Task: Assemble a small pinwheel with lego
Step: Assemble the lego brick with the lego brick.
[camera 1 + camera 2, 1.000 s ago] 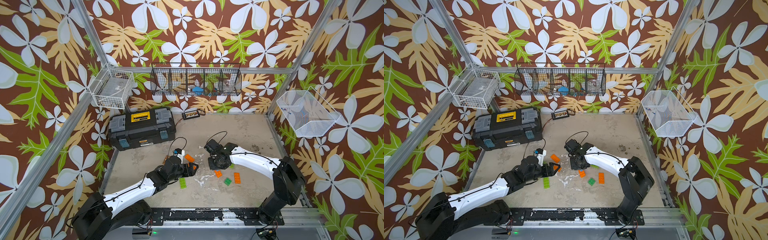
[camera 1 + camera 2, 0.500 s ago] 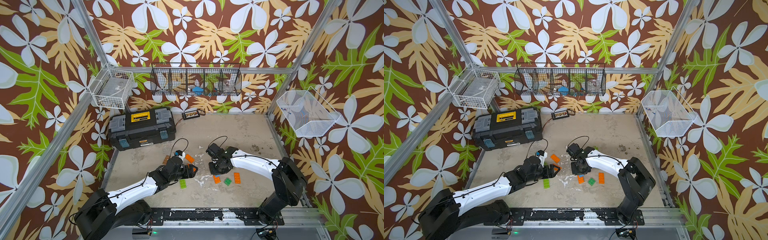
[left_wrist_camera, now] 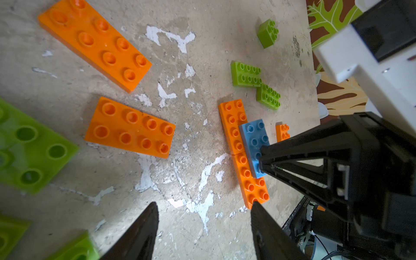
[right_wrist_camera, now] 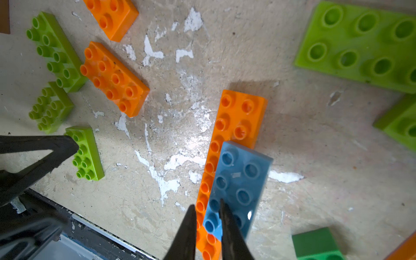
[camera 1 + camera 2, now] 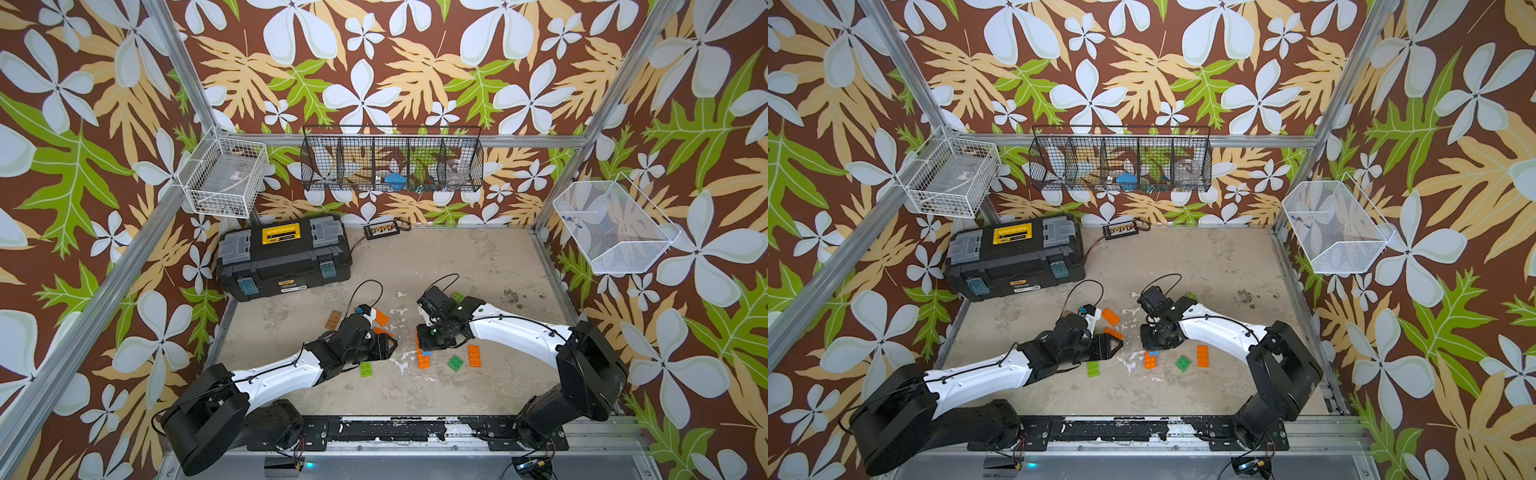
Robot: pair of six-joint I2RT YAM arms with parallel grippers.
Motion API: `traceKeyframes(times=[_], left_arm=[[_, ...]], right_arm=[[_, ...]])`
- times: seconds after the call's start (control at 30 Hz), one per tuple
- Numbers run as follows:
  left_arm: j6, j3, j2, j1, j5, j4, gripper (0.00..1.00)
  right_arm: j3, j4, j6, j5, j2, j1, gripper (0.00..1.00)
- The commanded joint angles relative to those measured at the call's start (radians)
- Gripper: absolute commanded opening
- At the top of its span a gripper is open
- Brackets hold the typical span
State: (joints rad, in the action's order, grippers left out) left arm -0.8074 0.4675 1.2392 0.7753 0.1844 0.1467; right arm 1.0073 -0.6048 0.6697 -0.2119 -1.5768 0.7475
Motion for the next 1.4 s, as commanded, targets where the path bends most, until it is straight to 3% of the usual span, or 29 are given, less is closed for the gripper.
traceKeyframes(times=[0.0,0.23,0.43,1.37], left_arm=[[0.001,0.012,0.015,0.012,0.013,0.04,0.66],[-0.007,0.017,0.051,0.036,0.023,0.069,0.64],[-0.01,0.02,0.069,0.04,0.033,0.088,0.61],[-0.029,0.091,0.288,0.127,0.038,0.189,0.51]], right_arm=[[-0.015,0.03,0.003,-0.021,0.025,-0.008,0.2],[-0.098,0.162,0.021,-0.167,0.085,-0.047,0.17],[-0.131,0.217,0.034,-0.217,0.101,-0.064,0.16],[-0.196,0.308,0.106,-0.256,0.104,-0.07,0.11]])
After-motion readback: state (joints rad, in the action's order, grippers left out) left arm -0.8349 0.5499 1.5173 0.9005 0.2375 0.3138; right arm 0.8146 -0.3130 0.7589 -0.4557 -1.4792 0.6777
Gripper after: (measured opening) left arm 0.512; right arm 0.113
